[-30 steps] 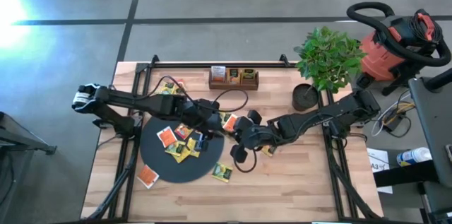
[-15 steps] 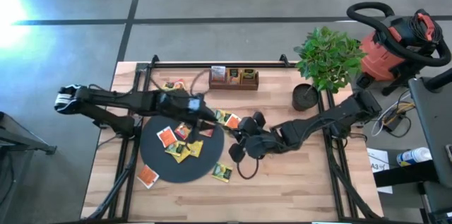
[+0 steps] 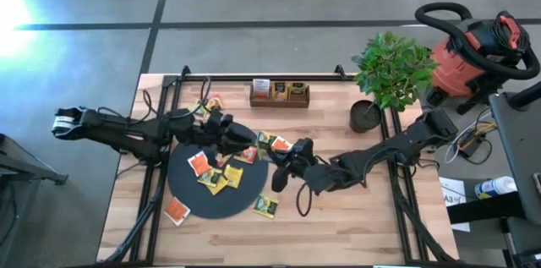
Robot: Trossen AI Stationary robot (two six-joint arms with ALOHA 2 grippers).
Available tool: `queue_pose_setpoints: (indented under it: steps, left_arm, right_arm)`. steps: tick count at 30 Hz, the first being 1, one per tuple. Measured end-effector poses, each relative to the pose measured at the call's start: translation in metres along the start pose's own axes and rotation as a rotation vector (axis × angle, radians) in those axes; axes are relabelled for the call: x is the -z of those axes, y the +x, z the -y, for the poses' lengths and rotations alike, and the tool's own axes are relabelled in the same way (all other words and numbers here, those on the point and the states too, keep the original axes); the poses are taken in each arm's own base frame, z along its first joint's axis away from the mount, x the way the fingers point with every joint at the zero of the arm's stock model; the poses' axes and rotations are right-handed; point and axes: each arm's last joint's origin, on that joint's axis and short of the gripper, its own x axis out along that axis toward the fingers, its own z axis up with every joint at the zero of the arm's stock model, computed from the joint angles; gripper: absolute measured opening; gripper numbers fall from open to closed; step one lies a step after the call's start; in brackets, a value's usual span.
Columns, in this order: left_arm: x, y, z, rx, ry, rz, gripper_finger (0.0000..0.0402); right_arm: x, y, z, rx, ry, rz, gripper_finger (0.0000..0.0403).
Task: Pick & Place Tea
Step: Put the green tea bag into the right section of the wooden organizer
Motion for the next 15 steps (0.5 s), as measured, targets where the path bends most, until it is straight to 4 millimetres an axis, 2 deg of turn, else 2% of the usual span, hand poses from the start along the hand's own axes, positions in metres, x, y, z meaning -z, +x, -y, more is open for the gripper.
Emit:
queue_pose_setpoints:
  steps: [10, 15]
  left_arm:
    - [0.005, 0.0, -0.001, 0.017, -0.013, -0.032, 0.0126]
    - [0.008, 0.004, -0.004, 0.02, -0.034, -0.06, 0.0126]
  right_arm:
    - [0.019, 0.001, 0.02, -0.108, 0.156, 0.093, 0.0008]
    - [0.022, 0.003, 0.031, -0.165, 0.215, 0.112, 0.0008]
